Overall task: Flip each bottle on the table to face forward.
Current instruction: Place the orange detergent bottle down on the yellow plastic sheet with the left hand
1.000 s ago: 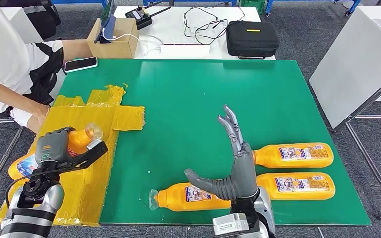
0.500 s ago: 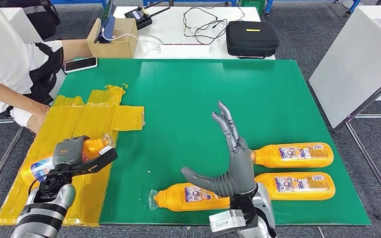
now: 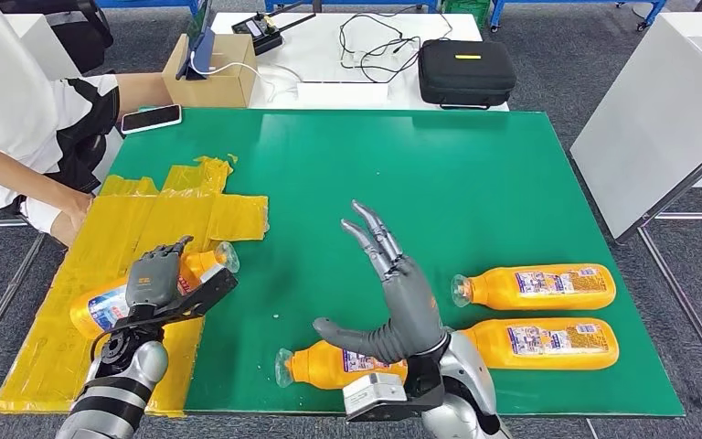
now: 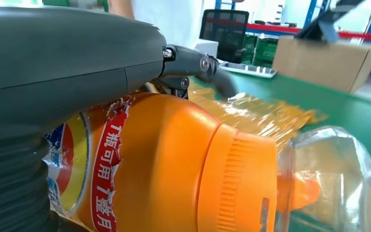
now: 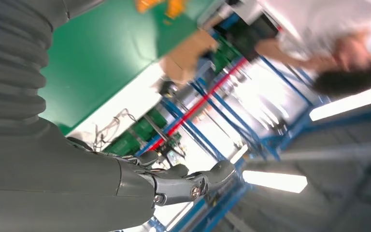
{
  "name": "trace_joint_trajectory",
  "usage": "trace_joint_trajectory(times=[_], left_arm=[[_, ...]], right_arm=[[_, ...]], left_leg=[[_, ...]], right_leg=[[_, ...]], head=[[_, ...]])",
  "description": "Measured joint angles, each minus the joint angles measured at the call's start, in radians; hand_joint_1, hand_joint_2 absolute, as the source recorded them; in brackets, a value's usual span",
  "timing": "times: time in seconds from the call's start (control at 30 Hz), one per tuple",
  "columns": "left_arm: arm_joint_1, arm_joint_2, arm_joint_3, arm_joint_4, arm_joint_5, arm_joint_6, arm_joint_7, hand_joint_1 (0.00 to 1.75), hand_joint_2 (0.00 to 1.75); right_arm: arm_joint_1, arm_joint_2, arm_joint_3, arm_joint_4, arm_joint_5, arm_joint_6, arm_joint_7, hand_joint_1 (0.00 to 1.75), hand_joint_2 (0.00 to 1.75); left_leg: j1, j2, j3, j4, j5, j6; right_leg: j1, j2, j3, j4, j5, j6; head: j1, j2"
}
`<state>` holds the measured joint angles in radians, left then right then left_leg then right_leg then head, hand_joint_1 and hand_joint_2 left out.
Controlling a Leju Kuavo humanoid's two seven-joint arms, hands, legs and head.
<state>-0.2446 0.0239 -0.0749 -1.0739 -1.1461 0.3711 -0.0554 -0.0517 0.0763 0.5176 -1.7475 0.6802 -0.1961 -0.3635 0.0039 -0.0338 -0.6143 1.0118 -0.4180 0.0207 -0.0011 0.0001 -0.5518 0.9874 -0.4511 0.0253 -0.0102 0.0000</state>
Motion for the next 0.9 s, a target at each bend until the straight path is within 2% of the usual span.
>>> trace_joint_trajectory(times=[0.23, 0.5, 0.63, 0.77, 0.9], left_arm=[[0.010, -0.029, 0.033, -0.049, 0.106, -0.009, -0.050, 0.00, 1.75], [0.014, -0.047, 0.056, -0.055, 0.165, -0.034, -0.099, 0.00, 1.75], [0.018, -0.051, 0.062, -0.065, 0.195, -0.037, -0.114, 0.00, 0.00], [0.028, -0.060, 0.071, -0.075, 0.248, -0.053, -0.141, 0.00, 0.00], [0.058, -0.075, 0.077, -0.087, 0.286, -0.067, -0.154, 0.00, 0.00]], right_arm=[[-0.022, -0.059, 0.047, 0.079, 0.136, 0.051, 0.020, 0.00, 1.75], [-0.036, -0.142, 0.101, 0.168, 0.152, 0.107, -0.002, 0.00, 1.75], [-0.032, -0.183, 0.112, 0.204, 0.153, 0.111, -0.007, 0.00, 1.75], [-0.031, -0.215, 0.120, 0.226, 0.159, 0.143, 0.009, 0.00, 1.75], [-0.031, -0.250, 0.128, 0.264, 0.218, 0.143, 0.063, 0.00, 1.75]], left_leg=[[0.000, -0.002, 0.000, 0.000, 0.000, 0.000], [0.000, -0.003, 0.000, 0.000, 0.000, 0.000], [0.000, -0.003, 0.000, 0.000, 0.000, 0.000], [0.000, -0.002, 0.000, 0.000, 0.000, 0.000], [0.000, -0.001, 0.000, 0.000, 0.000, 0.000]], right_leg=[[0.000, -0.001, 0.000, 0.000, 0.000, 0.000], [0.000, -0.002, 0.001, 0.000, 0.000, 0.000], [0.000, -0.002, 0.001, 0.000, 0.000, 0.000], [0.000, -0.001, 0.001, 0.000, 0.000, 0.000], [0.000, -0.001, 0.000, 0.000, 0.000, 0.000]], head=[[0.000, 0.000], [0.000, 0.000], [0.000, 0.000], [0.000, 0.000], [0.000, 0.000]])
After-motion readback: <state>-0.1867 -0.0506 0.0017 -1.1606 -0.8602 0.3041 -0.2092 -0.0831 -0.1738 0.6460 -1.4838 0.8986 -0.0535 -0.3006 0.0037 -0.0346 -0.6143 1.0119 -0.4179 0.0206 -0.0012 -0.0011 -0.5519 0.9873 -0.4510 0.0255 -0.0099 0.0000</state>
